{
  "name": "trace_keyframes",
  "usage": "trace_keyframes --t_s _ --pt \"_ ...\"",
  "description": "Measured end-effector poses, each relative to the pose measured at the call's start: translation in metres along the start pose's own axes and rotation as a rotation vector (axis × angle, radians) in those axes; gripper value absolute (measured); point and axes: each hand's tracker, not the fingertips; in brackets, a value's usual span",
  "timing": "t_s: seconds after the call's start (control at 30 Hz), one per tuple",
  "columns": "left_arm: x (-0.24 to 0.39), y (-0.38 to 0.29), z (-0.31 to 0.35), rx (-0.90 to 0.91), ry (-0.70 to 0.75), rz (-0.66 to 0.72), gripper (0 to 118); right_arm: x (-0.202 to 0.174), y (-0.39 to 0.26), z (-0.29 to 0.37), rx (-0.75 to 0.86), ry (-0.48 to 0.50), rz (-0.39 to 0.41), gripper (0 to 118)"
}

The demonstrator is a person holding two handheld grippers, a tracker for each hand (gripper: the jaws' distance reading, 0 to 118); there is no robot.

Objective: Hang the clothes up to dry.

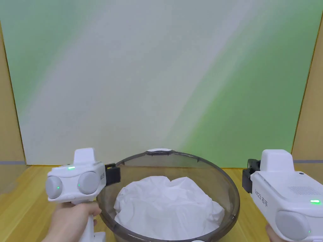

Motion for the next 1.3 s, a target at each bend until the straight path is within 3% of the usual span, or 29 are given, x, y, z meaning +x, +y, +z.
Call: trace_keyframes --t_s 0.17,0.3,0.6,0.63,0.67,0.7,0.8,0.9,1.1,1.2,1.3 --pt "-0.016 0.014 0.075 0.252 -0.046 -0.109 113 0.006 0.002 0.008 -0.010 -0.002 -0.020 0" --pt "-0.027 -0.017 0.128 0.460 0.002 -0.112 116 0.013 -0.006 0.010 -0.012 0.006 -0.031 0" --pt "-0.030 -0.032 0.135 0.346 -0.050 -0.113 112 0.011 -0.016 0.015 -0.060 0.009 -0.057 0" --pt "-0.030 -0.032 0.134 0.351 -0.062 -0.113 103 0.008 -0.016 0.019 -0.053 0.012 -0.047 0" --pt "-0.030 -0.032 0.131 0.350 -0.073 -0.120 58 0.003 -0.015 0.022 -0.053 0.017 -0.035 0" --pt "-0.029 -0.031 0.124 0.342 -0.057 -0.124 3 0.000 -0.013 0.023 -0.059 0.023 -0.023 0" --pt "-0.044 -0.033 0.117 0.295 -0.016 -0.108 0 -0.012 0.002 0.023 -0.112 0.083 -0.025 0" --pt "-0.052 -0.033 0.110 0.279 -0.053 -0.045 0 -0.051 0.039 0.011 -0.228 0.237 -0.063 0" --pt "-0.066 -0.036 0.105 0.278 -0.032 -0.098 0 -0.206 0.099 -0.039 -0.552 0.530 -0.013 0" --pt "-0.073 -0.036 0.108 0.293 -0.018 -0.129 0 -0.281 0.101 -0.065 -0.702 0.583 0.065 0" --pt "-0.087 -0.036 0.107 0.286 -0.001 -0.115 0 -0.332 0.089 -0.087 -0.836 0.599 0.062 0"
